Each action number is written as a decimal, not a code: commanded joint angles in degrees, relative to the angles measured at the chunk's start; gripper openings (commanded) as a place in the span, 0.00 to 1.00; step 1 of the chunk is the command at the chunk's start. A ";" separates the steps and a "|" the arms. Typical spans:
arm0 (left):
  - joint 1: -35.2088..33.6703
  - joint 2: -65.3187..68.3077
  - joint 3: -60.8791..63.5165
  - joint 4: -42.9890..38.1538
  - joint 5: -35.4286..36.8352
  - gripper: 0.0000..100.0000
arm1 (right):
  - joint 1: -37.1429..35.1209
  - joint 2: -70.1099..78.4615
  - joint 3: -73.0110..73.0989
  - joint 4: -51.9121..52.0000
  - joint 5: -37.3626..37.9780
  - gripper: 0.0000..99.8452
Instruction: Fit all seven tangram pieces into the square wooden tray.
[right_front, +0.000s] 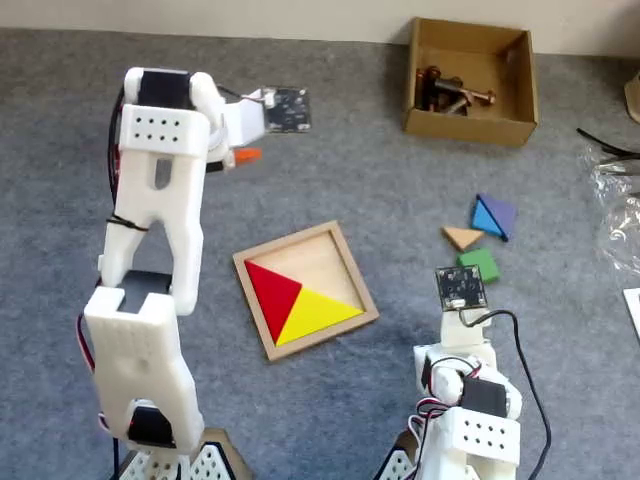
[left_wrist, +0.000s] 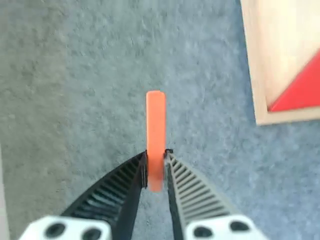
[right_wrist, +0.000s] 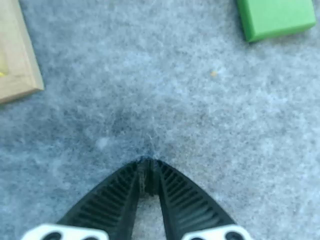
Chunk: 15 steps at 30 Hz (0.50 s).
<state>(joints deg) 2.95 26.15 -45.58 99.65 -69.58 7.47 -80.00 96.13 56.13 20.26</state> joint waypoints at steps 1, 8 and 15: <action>5.49 -6.55 -0.31 0.97 4.04 0.00 | 1.71 0.13 1.27 -1.63 0.70 0.01; 13.67 -16.84 15.43 0.88 6.86 0.00 | 1.71 0.13 1.27 -1.63 0.70 0.01; 17.36 -27.38 29.41 0.70 7.03 0.00 | 1.71 0.13 1.27 -1.63 0.70 0.01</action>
<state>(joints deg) 19.03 4.62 -18.42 100.09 -63.43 7.47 -80.00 96.13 56.13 20.26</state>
